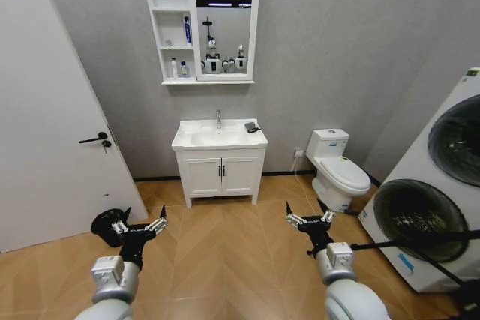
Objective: Move facial cleanser and shampoo from washbasin to cabinet, then wipe washbasin with towel.
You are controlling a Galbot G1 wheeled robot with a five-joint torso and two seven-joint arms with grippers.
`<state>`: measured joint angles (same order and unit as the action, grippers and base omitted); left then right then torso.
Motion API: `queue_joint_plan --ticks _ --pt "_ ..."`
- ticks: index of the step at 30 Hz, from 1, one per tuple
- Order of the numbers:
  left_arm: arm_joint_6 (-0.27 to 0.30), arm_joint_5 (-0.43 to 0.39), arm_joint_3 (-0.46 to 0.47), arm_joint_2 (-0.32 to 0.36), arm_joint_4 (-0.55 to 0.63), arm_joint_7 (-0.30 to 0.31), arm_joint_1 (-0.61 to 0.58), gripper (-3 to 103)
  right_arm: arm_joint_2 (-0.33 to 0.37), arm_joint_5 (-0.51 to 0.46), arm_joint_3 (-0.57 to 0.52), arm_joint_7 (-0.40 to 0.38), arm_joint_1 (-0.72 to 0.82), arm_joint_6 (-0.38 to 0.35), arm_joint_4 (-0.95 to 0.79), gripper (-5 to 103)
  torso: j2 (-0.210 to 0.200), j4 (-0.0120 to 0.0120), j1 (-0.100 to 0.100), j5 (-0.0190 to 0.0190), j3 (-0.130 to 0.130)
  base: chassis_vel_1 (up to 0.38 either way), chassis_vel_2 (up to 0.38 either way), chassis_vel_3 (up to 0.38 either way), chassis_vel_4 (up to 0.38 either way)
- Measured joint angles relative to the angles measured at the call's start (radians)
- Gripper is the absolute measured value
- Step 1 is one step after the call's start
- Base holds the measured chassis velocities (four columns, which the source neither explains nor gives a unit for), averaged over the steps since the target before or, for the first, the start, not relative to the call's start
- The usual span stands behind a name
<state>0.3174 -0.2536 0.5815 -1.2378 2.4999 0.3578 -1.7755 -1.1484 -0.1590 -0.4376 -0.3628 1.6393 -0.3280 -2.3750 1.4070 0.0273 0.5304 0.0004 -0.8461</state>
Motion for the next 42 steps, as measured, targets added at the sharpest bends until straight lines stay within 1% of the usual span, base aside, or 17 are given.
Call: queue_joint_plan --ticks 4,8,11,13,15,42 --pt "0.0 0.0 0.0 0.0 0.0 0.0 0.0 100 0.001 -0.006 -0.003 0.023 -0.001 0.004 0.001 100 0.001 0.0006 -0.001 -0.0003 0.001 0.0 0.014 0.017 -0.004" --pt "0.0 0.0 0.0 0.0 0.0 0.0 0.0 100 0.001 -0.017 -0.002 0.03 -0.006 0.011 0.005 100 0.001 0.0005 -0.002 -0.0002 0.001 0.0 0.0 0.0 0.0" --pt "0.0 0.0 0.0 0.0 0.0 0.0 0.0 100 -0.006 -0.021 0.004 0.012 -0.013 0.014 0.008 100 0.001 0.0003 -0.002 -0.0002 0.001 0.0 0.0 0.0 0.0" --pt "0.0 0.0 0.0 0.0 0.0 0.0 0.0 100 -0.01 -0.019 0.005 -0.008 -0.016 -0.001 0.009 100 0.001 0.0004 -0.001 -0.0001 0.001 0.0 0.0 0.0 0.0" --pt "0.0 0.0 0.0 0.0 0.0 0.0 0.0 100 -0.011 -0.018 0.006 -0.011 -0.016 -0.004 0.008 100 0.001 0.0004 -0.001 -0.0001 0.001 0.0 0.0 0.0 0.0" --pt "0.0 0.0 0.0 0.0 0.0 0.0 0.0 100 -0.012 -0.015 0.006 -0.014 -0.016 -0.007 0.007 100 0.001 0.0004 -0.001 -0.0002 0.001 0.0 0.0 0.0 0.0"
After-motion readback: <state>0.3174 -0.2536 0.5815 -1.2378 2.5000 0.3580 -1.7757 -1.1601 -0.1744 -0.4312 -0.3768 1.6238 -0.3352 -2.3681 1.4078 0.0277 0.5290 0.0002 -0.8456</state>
